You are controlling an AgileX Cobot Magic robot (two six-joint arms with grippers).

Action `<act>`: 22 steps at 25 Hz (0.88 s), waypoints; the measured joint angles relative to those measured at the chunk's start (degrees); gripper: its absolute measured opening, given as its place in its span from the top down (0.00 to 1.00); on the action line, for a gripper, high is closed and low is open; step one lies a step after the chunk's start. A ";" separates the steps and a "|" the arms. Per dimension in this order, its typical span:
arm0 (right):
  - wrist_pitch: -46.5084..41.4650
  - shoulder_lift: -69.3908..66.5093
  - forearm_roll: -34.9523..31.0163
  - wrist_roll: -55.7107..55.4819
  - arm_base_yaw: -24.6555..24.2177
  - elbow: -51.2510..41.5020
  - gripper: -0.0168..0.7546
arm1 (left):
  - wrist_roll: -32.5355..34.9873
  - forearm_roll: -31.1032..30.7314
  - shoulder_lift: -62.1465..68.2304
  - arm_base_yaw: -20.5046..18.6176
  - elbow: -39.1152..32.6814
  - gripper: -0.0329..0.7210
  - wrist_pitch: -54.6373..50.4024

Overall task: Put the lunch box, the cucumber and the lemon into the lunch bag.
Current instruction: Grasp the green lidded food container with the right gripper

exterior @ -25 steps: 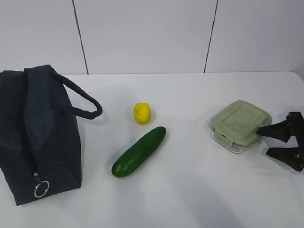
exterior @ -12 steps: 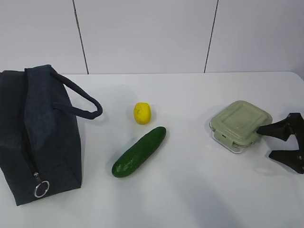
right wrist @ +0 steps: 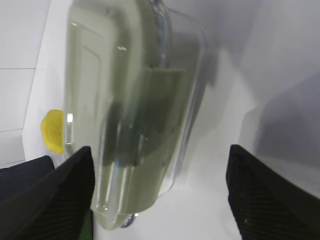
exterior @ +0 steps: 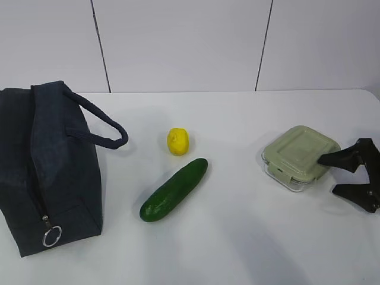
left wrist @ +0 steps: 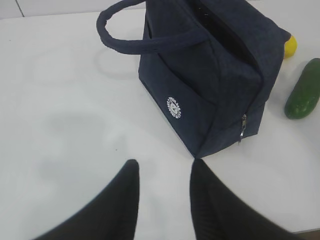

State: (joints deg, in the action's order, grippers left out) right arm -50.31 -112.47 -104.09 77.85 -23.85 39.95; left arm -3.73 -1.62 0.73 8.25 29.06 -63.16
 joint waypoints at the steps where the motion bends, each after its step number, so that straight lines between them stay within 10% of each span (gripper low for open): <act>1: 0.00 -0.56 0.00 0.00 0.00 0.00 0.20 | 0.00 0.00 0.00 0.00 0.00 0.63 0.00; 22: -5.74 -5.99 0.00 1.40 0.00 4.64 0.21 | 0.00 0.00 0.00 0.00 0.00 0.63 0.00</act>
State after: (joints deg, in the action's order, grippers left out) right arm -56.05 -118.46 -104.09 79.25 -23.85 44.60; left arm -3.73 -1.62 0.73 8.25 29.06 -63.16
